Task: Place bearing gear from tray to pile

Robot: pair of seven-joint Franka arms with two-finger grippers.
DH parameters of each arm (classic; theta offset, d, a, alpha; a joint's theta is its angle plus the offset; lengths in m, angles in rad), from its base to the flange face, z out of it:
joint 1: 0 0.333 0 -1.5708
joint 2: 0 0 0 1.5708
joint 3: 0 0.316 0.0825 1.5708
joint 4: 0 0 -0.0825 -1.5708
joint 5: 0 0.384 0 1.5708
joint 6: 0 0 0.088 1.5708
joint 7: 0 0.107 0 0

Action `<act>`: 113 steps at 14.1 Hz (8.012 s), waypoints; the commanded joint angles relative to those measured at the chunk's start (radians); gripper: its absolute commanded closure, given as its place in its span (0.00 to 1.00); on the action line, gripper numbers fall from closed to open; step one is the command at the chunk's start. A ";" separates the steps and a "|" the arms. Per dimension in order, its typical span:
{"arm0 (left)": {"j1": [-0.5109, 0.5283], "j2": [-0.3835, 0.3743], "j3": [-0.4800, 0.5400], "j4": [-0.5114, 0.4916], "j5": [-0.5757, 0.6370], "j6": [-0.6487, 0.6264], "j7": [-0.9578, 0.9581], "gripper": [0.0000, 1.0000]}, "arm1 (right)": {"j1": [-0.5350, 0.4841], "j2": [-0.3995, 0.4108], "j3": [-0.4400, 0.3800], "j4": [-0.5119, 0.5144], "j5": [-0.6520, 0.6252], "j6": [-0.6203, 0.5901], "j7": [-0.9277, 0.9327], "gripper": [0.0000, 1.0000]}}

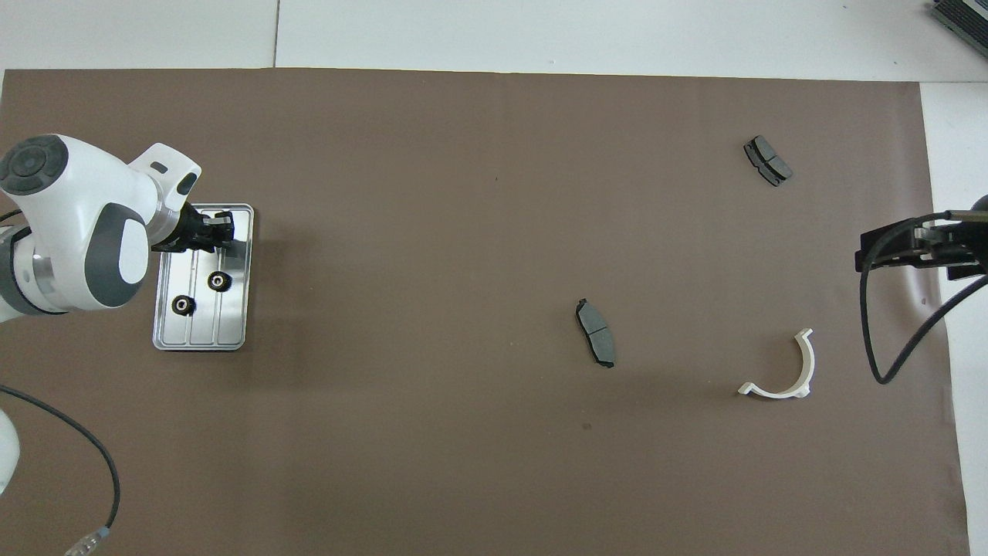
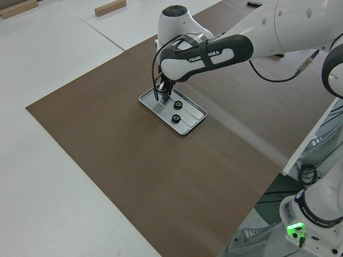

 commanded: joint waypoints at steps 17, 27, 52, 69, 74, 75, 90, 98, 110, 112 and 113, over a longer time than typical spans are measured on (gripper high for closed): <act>-0.549 -0.013 -0.007 0.126 -0.044 -0.062 -1.128 0.77 | -0.010 -0.026 0.003 -0.031 0.005 0.001 -0.026 0.00; -0.724 0.062 -0.005 0.079 -0.040 0.104 -1.173 0.76 | -0.010 -0.026 0.003 -0.033 0.005 0.001 -0.026 0.00; -0.037 -0.143 0.006 -0.113 -0.032 -0.107 0.334 0.21 | 0.458 0.277 0.004 -0.180 0.054 0.588 0.370 0.00; 0.023 -0.180 0.006 -0.302 -0.032 0.116 0.354 0.47 | 0.599 0.419 0.006 -0.316 0.054 0.801 0.499 0.40; 0.018 -0.178 0.006 -0.294 -0.032 0.120 0.338 0.59 | 0.619 0.422 0.006 -0.319 0.054 0.801 0.516 0.48; 0.017 -0.177 0.004 -0.293 -0.032 0.119 0.337 0.62 | 0.619 0.422 0.006 -0.319 0.054 0.801 0.516 0.48; -0.176 -0.178 0.000 -0.115 -0.032 -0.088 -0.120 0.80 | 0.559 0.351 0.003 -0.315 0.054 0.740 0.532 1.00; -0.489 -0.178 -0.006 -0.119 -0.041 -0.009 -0.786 0.80 | 0.214 0.322 0.003 -0.306 0.043 0.792 0.217 1.00; -0.749 -0.080 -0.005 -0.133 -0.040 0.196 -1.102 0.70 | 0.021 0.506 0.007 -0.246 0.183 1.051 0.057 1.00; -0.746 -0.079 -0.002 -0.138 -0.040 0.209 -1.099 0.37 | 0.025 0.509 0.009 -0.244 0.186 1.053 0.057 1.00; -0.738 -0.079 -0.002 -0.133 -0.035 0.206 -1.095 0.17 | 0.025 0.515 0.010 -0.244 0.185 1.062 0.057 1.00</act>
